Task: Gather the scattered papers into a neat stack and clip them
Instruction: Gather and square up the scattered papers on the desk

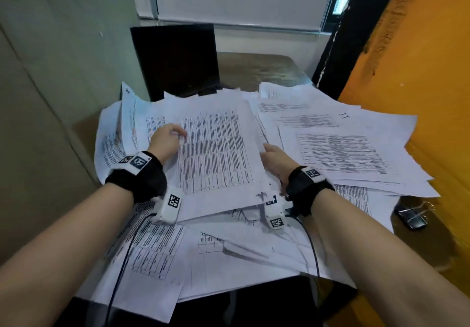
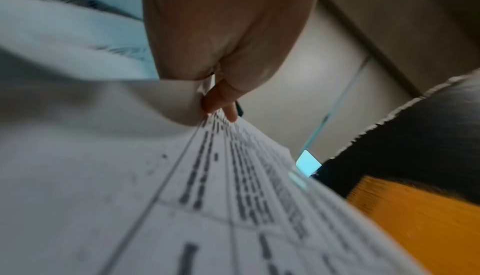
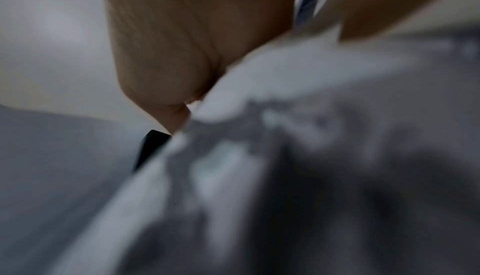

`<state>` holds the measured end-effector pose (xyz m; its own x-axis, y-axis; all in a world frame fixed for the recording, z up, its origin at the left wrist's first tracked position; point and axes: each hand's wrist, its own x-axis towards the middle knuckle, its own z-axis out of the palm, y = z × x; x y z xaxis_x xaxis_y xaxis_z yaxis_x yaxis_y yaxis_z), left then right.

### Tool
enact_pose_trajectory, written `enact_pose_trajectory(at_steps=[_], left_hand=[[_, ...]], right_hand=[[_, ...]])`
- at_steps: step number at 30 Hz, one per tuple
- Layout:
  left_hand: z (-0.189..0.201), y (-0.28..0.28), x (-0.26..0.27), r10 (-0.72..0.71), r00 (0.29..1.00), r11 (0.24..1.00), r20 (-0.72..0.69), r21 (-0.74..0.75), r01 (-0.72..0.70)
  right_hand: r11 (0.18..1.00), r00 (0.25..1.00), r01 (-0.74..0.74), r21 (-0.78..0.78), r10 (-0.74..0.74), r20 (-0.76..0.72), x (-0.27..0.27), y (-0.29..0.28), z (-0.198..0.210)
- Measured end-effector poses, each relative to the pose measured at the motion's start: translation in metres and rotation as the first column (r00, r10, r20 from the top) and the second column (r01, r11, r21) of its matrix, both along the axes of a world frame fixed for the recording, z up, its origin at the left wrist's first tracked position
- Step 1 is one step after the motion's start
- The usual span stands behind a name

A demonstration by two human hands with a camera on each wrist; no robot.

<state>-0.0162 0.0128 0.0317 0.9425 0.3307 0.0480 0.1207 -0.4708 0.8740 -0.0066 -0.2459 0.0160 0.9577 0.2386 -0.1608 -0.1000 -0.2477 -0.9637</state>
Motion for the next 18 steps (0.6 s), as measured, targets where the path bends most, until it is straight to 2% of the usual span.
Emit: enact_pose_trajectory(at_steps=[3, 5, 6, 10, 13, 15, 18], left_hand=[[-0.012, 0.01, 0.003, -0.01, 0.989, 0.999, -0.148, -0.043, 0.003], [-0.018, 0.014, 0.002, 0.002, 0.985, 0.993, -0.174, -0.119, -0.022], [-0.022, 0.016, 0.002, 0.01, 0.986, 0.989, -0.165, -0.142, -0.034], [-0.025, 0.011, -0.005, -0.012, 0.994, 0.977, -0.104, -0.214, -0.01], [-0.028, 0.007, -0.001, 0.061, 0.998, 0.945, -0.028, -0.319, -0.066], [-0.028, 0.008, 0.001, 0.101, 0.994, 0.919, -0.036, -0.381, -0.107], [-0.028, 0.009, 0.003, 0.077, 0.99, 0.9, -0.119, -0.42, -0.12]], right_hand=[[0.999, 0.999, 0.032, -0.032, -0.032, 0.001, -0.008, 0.003, 0.006], [0.997, 1.0, 0.018, -0.077, -0.02, -0.022, -0.017, 0.005, 0.016], [0.993, 1.0, 0.011, -0.115, -0.014, -0.017, -0.017, 0.005, 0.018], [0.997, 0.992, -0.071, 0.008, 0.072, -0.105, -0.024, 0.011, 0.025], [0.981, 0.977, -0.187, -0.057, 0.18, -0.112, -0.01, 0.011, 0.012], [0.972, 0.969, -0.213, -0.103, 0.197, -0.148, -0.005, 0.011, 0.005], [0.969, 0.971, -0.212, -0.126, 0.194, -0.141, -0.018, 0.019, 0.012]])
